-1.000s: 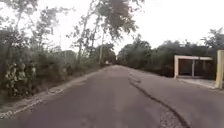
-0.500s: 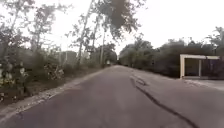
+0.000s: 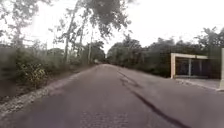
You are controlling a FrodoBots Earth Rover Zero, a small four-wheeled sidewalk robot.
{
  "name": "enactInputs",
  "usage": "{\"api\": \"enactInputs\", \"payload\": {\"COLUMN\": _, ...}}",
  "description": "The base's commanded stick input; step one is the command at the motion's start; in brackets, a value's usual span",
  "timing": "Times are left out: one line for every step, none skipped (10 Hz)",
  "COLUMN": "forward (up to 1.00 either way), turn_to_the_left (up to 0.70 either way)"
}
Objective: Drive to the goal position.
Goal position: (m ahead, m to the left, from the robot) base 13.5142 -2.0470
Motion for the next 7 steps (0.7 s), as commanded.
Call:
{"api": "enactInputs", "payload": {"forward": 0.85, "turn_to_the_left": 0.0}}
{"api": "enactInputs", "payload": {"forward": 0.85, "turn_to_the_left": 0.0}}
{"api": "enactInputs", "payload": {"forward": 0.85, "turn_to_the_left": 0.0}}
{"api": "enactInputs", "payload": {"forward": 0.85, "turn_to_the_left": 0.0}}
{"api": "enactInputs", "payload": {"forward": 0.85, "turn_to_the_left": 0.0}}
{"api": "enactInputs", "payload": {"forward": 0.85, "turn_to_the_left": 0.0}}
{"api": "enactInputs", "payload": {"forward": 0.85, "turn_to_the_left": 0.0}}
